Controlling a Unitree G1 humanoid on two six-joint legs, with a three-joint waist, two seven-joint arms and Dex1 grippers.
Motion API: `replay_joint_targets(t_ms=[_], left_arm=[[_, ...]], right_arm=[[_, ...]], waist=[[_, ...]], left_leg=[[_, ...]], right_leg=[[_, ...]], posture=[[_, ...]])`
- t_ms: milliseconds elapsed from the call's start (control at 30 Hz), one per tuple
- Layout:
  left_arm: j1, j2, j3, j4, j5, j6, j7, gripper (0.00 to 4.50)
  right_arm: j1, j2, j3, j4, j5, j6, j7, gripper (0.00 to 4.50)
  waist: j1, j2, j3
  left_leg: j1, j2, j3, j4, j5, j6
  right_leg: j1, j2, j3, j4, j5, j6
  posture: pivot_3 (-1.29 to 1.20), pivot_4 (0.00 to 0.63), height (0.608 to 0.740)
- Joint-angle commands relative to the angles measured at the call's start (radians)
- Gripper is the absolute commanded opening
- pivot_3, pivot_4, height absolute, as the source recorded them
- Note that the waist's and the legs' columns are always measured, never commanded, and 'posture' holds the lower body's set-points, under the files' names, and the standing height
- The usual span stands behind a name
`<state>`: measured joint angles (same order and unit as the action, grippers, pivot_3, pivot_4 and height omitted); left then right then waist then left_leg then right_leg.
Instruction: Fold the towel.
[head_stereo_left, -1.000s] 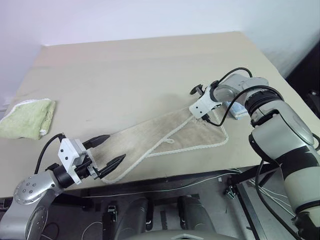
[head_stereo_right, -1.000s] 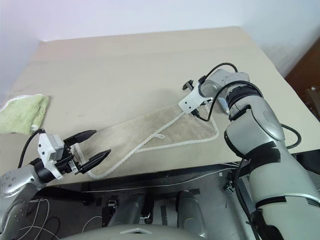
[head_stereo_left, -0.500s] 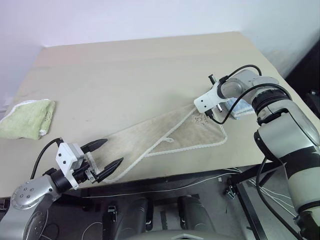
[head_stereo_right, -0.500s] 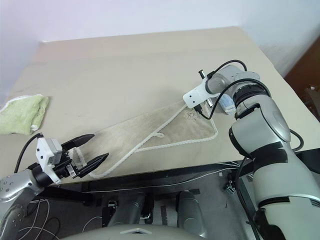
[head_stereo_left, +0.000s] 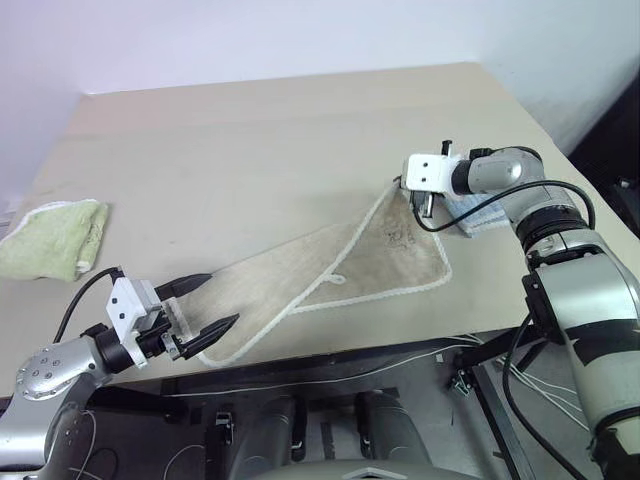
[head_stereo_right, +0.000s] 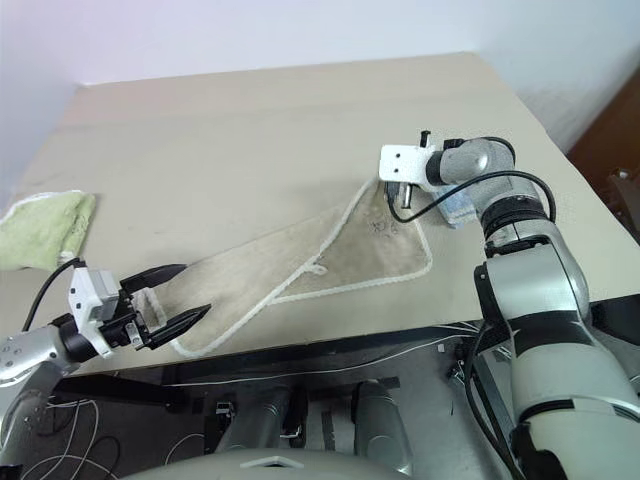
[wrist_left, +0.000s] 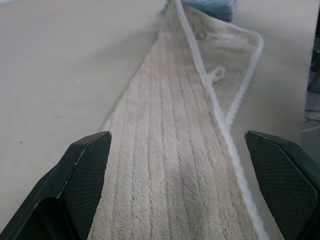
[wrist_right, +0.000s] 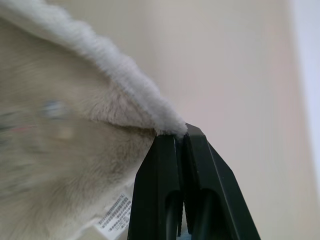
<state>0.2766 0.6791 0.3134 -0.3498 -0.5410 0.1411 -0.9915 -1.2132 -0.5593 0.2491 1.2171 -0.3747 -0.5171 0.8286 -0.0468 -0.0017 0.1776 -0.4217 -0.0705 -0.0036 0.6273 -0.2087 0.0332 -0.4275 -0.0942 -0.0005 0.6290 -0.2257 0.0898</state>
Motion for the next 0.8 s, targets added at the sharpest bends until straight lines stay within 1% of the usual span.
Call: replay_joint_targets(t_ms=[33,200,333,400,500,667,800], left_arm=[[0.031,0.024,0.044,0.008,-0.007,-0.024,-0.041,4.5],[0.031,0.055,0.04,0.005,-0.002,-0.022,-0.076,4.5],[0.02,0.065,0.007,-0.035,0.012,-0.017,-0.079,4.5],[0.019,0.068,-0.006,-0.055,0.021,-0.018,-0.077,4.5],[0.032,0.079,-0.019,-0.08,0.039,-0.021,-0.083,4.5],[0.041,0.094,-0.038,-0.078,0.063,-0.033,-0.101,4.5],[0.045,0.088,-0.068,-0.047,0.082,-0.06,-0.123,4.5]], right_arm=[[0.027,0.039,-0.092,-0.149,0.119,0.138,-0.027,0.05],[0.081,0.098,-0.191,-0.379,0.231,0.419,-0.102,0.05],[0.127,0.106,-0.2,-0.522,0.249,0.522,-0.129,0.05],[0.144,0.094,-0.183,-0.556,0.234,0.537,-0.132,0.05],[0.16,0.056,-0.133,-0.557,0.174,0.509,-0.132,0.05],[0.171,-0.015,-0.058,-0.537,0.123,0.444,-0.053,0.05],[0.144,-0.023,-0.046,-0.522,0.128,0.441,-0.021,0.05]], waist=[[0.0,0.0,0.0],[0.006,0.001,0.001],[0.009,0.001,0.0],[0.007,0.001,0.0],[0.005,0.001,0.0],[0.004,0.001,0.001],[0.001,0.001,0.001]], left_leg=[[0.0,0.0,0.0,0.0,0.0,0.0],[-0.001,0.0,0.0,0.0,0.0,0.0],[-0.003,0.0,0.0,0.0,0.0,0.0],[-0.003,0.0,0.0,0.0,0.0,0.0],[-0.004,0.0,0.0,-0.001,0.0,0.0],[-0.004,0.0,0.0,-0.001,0.0,0.0],[-0.004,0.0,0.0,-0.002,0.0,0.0]], right_leg=[[0.0,0.0,0.0,0.0,0.0,0.0],[-0.001,-0.001,0.0,0.0,-0.001,-0.002],[-0.003,-0.001,-0.001,-0.001,-0.001,-0.002],[-0.003,-0.001,-0.001,-0.002,-0.001,-0.002],[-0.003,-0.001,-0.001,-0.002,-0.001,-0.002],[-0.003,-0.001,-0.001,-0.003,-0.001,-0.002],[-0.002,-0.001,-0.001,-0.004,-0.001,-0.003]], posture=[[0.0,0.15,0.74],[0.0,0.15,0.74],[0.0,0.15,0.74],[0.0,0.15,0.74],[0.0,0.15,0.74],[0.0,0.15,0.74],[0.0,0.15,0.74]])
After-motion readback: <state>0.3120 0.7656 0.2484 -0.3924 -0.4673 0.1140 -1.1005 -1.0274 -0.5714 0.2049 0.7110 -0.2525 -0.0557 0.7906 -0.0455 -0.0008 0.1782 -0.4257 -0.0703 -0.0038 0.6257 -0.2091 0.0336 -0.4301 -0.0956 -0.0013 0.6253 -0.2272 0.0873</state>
